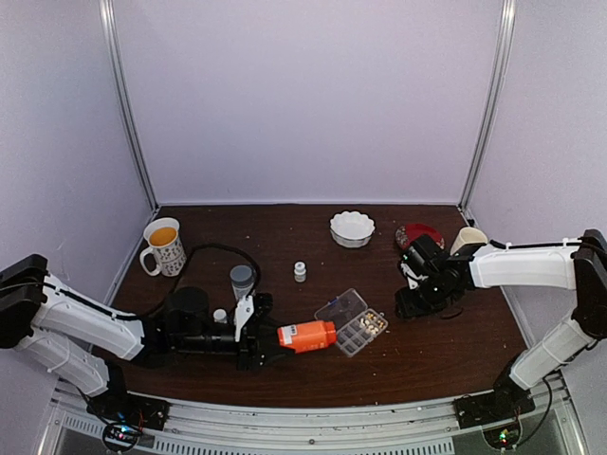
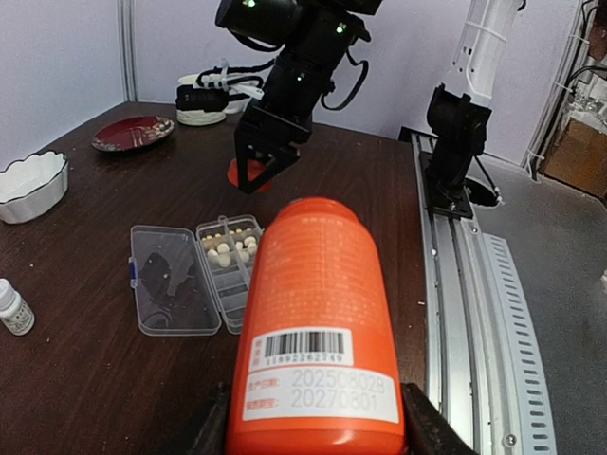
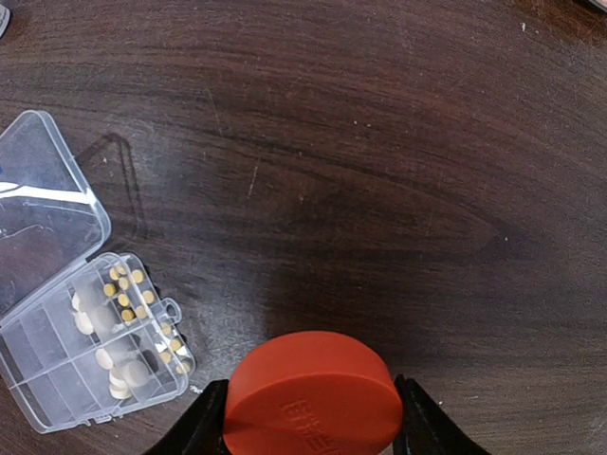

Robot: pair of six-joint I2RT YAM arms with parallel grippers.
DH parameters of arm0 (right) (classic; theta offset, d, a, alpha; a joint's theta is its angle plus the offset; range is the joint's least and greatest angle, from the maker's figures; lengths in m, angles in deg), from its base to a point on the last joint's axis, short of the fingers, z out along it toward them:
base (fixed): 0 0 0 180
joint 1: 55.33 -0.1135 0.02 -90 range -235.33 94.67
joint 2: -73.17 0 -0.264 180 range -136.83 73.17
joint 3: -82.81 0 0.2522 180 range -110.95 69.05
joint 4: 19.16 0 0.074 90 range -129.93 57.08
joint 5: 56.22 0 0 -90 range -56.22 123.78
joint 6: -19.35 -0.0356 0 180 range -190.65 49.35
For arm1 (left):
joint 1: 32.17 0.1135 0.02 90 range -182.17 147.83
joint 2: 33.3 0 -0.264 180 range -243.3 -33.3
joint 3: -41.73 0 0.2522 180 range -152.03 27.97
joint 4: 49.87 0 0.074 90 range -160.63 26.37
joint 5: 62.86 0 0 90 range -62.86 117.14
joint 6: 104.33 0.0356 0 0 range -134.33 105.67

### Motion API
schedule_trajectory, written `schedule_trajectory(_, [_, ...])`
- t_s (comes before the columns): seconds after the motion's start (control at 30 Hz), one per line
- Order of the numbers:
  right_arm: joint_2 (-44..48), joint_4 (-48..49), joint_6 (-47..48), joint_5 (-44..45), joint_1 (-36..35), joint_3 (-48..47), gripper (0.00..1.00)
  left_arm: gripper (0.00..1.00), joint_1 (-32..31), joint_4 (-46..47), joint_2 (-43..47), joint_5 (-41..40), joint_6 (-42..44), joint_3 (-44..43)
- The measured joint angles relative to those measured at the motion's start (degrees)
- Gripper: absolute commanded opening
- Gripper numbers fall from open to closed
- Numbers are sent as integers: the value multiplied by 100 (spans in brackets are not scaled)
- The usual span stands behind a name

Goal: Sort the pills into containers
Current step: Pour the pill into the compartment of the pill container.

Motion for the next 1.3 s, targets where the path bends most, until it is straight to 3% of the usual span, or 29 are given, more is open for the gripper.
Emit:
schedule_trajectory(0.47, [98, 116, 7, -24, 55, 87, 0, 0, -90, -629, -503, -809, -168, -614])
schedule_trajectory(1.3, [219, 140, 55, -24, 70, 142, 0, 0, -192, -1075, -1360, -997, -354, -1364])
